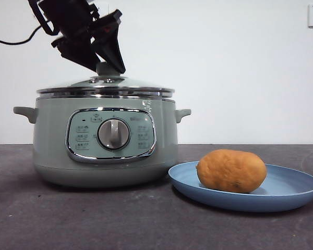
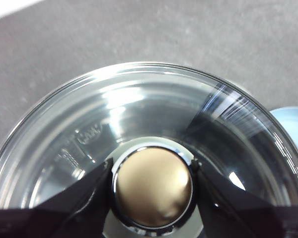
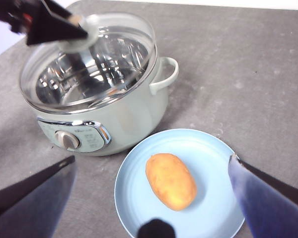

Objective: Take the potato out from the steamer,put the potato on the plate,close the lid

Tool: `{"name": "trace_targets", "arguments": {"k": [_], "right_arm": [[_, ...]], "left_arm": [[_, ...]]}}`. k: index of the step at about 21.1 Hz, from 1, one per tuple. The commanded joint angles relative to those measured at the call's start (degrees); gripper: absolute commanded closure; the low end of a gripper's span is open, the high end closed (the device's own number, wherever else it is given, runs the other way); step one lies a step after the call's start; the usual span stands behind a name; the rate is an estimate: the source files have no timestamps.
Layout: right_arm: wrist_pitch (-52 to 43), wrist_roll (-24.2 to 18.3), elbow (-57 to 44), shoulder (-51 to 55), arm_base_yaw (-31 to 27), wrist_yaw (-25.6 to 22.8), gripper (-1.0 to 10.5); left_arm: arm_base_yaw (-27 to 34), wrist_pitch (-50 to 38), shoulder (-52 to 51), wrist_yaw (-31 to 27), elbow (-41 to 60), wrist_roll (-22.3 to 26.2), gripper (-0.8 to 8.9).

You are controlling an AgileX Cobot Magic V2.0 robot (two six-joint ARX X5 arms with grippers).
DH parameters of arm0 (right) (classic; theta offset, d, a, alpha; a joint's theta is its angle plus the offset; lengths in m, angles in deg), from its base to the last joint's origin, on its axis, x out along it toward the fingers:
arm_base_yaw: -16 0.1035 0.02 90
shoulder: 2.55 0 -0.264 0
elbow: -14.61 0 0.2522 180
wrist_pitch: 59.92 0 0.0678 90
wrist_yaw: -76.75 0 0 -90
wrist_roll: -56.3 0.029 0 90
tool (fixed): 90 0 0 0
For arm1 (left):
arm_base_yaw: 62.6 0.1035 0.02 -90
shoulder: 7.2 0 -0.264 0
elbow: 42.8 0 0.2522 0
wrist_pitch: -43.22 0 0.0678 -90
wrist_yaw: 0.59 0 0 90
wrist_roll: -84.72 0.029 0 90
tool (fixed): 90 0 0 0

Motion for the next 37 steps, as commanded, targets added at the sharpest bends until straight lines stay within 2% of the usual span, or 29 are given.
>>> {"name": "trace_targets", "arguments": {"k": [1, 7, 16, 17, 18, 19, 20, 21, 27, 30, 35, 37], "right_arm": [[0.07, 0.52, -0.26, 0.02, 0.07, -0.61, 4.4], [0.22, 0.5, -0.26, 0.02, 0.07, -1.44, 4.4], [0.24, 0.5, -0.26, 0.02, 0.07, -1.4, 4.4], [0.24, 0.5, -0.26, 0.02, 0.07, -1.4, 4.4], [0.24, 0.5, -0.26, 0.02, 0.07, -1.4, 4.4], [0.24, 0.5, -0.26, 0.02, 0.07, -1.4, 4.4], [0.24, 0.5, -0.26, 0.02, 0.07, -1.4, 4.4], [0.24, 0.5, -0.26, 0.02, 0.07, -1.4, 4.4], [0.24, 0.52, -0.26, 0.02, 0.07, -1.11, 4.4], [0.79, 0.52, -0.26, 0.02, 0.13, -0.87, 4.4], [4.98, 0.57, -0.26, -0.07, 0.13, 5.33, 4.5], [8.41, 0.55, -0.26, -0.09, 0.13, 8.48, 4.5]], "left_arm": [[-0.13, -2.86, 0.52, 0.46, -0.76, 0.72, 8.23], [-0.13, -1.84, 1.6, 0.48, -0.76, 0.7, 8.23], [-0.13, 4.44, 1.92, 0.5, -0.76, 0.61, 8.04], [-0.13, 4.5, 1.92, 0.5, -0.76, 0.48, 7.34], [-0.13, 4.52, 1.92, 0.5, -0.76, 0.48, 6.08], [-0.13, 4.5, 1.92, 0.5, -0.76, 0.48, 4.26], [-0.13, 4.46, 1.9, 0.5, -0.76, 0.46, 3.27], [-0.13, 4.44, 1.81, 0.5, -0.76, 0.48, 3.02], [-0.13, 4.98, -2.91, 0.5, -0.79, 0.24, 3.02], [-0.13, 8.9, -8.76, 0.57, -0.81, 0.04, 3.02], [-0.15, 21.14, -20.68, 1.38, -0.81, -1.42, 3.11], [-0.13, 27.26, -25.49, 4.72, -0.81, -3.02, 3.15]]}}
